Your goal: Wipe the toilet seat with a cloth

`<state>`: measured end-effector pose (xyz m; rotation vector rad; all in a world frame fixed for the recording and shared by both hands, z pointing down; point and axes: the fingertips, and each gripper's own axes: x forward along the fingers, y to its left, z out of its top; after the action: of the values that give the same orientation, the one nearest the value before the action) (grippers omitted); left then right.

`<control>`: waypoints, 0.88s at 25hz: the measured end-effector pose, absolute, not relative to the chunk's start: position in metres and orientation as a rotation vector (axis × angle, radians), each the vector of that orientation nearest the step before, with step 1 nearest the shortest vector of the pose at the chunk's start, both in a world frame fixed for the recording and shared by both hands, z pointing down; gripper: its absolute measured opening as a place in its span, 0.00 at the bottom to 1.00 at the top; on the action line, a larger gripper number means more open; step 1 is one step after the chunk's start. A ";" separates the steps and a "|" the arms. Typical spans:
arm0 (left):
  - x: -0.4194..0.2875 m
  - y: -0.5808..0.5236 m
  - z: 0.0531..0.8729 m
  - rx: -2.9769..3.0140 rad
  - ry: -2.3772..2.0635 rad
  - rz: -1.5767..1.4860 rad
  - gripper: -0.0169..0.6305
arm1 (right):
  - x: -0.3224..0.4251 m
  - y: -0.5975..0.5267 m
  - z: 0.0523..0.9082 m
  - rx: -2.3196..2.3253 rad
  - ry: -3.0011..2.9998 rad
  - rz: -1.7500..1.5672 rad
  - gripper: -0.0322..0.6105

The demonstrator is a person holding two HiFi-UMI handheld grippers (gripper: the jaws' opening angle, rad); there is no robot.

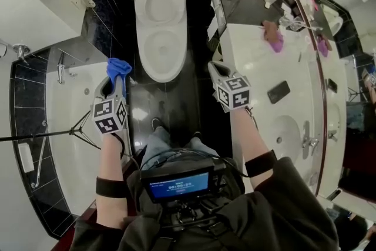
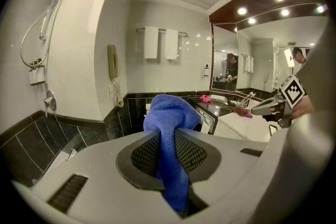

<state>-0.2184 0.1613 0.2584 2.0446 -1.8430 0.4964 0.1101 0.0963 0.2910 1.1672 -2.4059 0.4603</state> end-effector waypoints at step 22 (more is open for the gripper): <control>-0.208 0.173 0.261 2.033 -1.870 0.476 0.12 | 0.117 0.112 0.307 1.147 -2.409 0.513 0.05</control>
<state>-0.2083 0.1729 0.2613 2.0328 -1.8697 0.4761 0.1174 0.1123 0.3072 1.1465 -2.4092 0.5131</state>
